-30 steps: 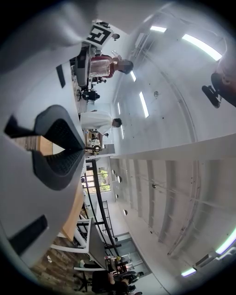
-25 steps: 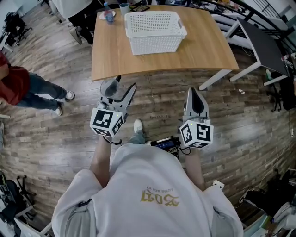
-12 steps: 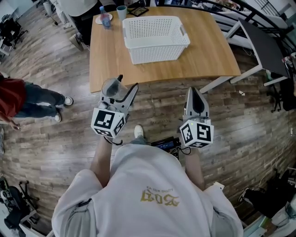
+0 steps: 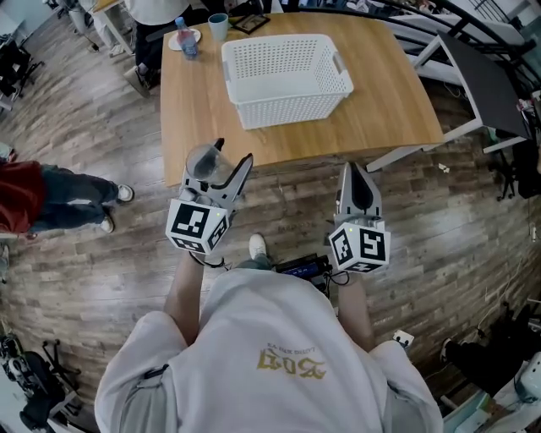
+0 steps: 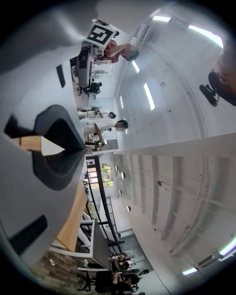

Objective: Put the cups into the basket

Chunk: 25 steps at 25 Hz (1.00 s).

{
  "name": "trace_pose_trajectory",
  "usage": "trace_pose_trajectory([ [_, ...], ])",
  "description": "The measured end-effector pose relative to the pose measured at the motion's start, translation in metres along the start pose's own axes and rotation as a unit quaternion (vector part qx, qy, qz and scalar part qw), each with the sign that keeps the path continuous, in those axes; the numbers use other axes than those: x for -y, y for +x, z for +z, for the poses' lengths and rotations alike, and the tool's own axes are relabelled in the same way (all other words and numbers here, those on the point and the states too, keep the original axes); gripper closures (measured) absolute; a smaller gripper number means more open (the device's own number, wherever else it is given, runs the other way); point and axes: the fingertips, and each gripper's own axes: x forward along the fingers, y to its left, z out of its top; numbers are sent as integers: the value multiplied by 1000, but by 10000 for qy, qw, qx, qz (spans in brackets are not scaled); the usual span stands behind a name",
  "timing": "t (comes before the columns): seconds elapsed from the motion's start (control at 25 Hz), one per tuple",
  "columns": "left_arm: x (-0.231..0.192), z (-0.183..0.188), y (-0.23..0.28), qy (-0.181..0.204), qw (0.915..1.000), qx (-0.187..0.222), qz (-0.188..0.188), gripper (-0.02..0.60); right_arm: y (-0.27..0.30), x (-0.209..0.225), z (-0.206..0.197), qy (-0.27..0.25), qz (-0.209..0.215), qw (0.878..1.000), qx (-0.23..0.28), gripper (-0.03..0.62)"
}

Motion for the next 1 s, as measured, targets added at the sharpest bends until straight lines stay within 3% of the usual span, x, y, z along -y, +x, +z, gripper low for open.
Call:
trace_pose_trajectory([
  [0.4,-10,-7,34,-140,9999,-81,43,325,30,17,-2,9,-5,10000,-97,585],
  [1.0,-31,4,118,-154,9987,-21,491,325,128,54,10,100,658,9977,-131,585],
])
